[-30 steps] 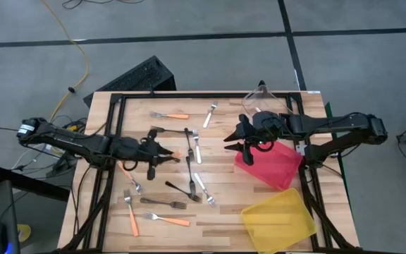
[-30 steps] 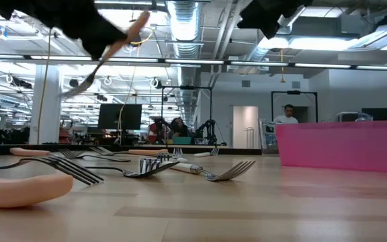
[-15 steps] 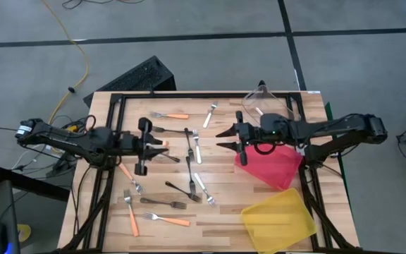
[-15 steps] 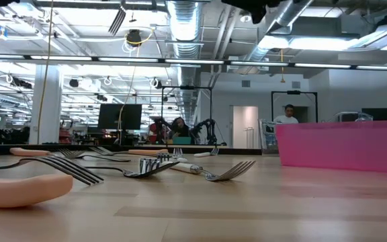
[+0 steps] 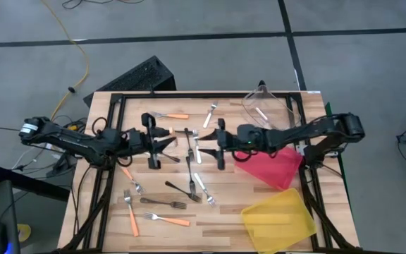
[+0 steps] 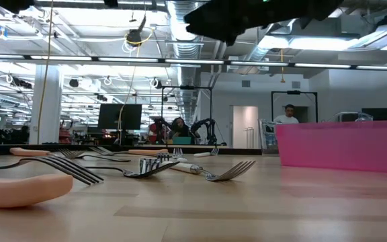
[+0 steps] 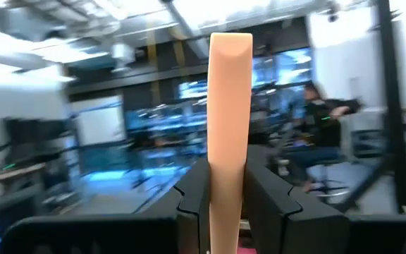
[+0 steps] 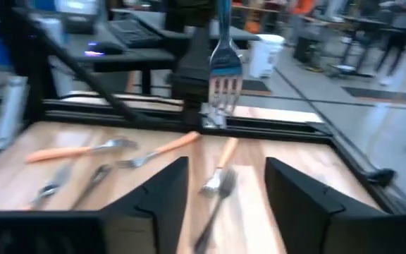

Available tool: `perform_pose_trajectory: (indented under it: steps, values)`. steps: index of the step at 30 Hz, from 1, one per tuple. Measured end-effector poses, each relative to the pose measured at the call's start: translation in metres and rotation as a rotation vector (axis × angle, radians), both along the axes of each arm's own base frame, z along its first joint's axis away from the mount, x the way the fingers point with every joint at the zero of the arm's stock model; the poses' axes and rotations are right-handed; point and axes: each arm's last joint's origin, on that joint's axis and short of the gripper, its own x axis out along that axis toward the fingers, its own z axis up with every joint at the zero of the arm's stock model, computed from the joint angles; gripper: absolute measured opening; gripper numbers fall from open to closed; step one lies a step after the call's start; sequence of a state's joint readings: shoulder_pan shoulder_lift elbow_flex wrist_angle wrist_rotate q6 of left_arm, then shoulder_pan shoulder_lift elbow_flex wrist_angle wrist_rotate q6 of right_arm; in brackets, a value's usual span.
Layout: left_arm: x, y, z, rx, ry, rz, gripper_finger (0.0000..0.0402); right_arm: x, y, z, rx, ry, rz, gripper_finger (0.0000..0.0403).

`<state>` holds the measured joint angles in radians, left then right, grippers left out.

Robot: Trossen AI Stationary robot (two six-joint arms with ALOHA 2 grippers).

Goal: Sort silverware by color (type)
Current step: Put the orange fork into the red bin

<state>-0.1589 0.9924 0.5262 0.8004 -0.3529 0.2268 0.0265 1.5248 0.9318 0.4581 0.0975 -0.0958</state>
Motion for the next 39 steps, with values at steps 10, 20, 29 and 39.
perform_pose_trajectory:
  steps: [10,20,29,39]
  values:
    - [0.007,0.0,-0.003,-0.032,-0.035,0.06,0.0052,0.027,0.0,0.017,-0.013,-0.047,-0.035,0.0298]
    - [0.01,0.002,-0.001,-0.019,-0.086,-0.018,0.0052,0.035,0.003,0.034,-0.025,-0.109,0.072,0.03]
    - [0.021,-0.002,-0.011,-0.019,-0.067,-0.112,0.0052,0.044,0.003,0.034,-0.054,-0.118,0.077,0.03]
    - [0.031,0.0,-0.016,-0.03,-0.057,-0.164,0.0052,0.043,0.003,0.037,-0.054,-0.145,0.077,0.0299]
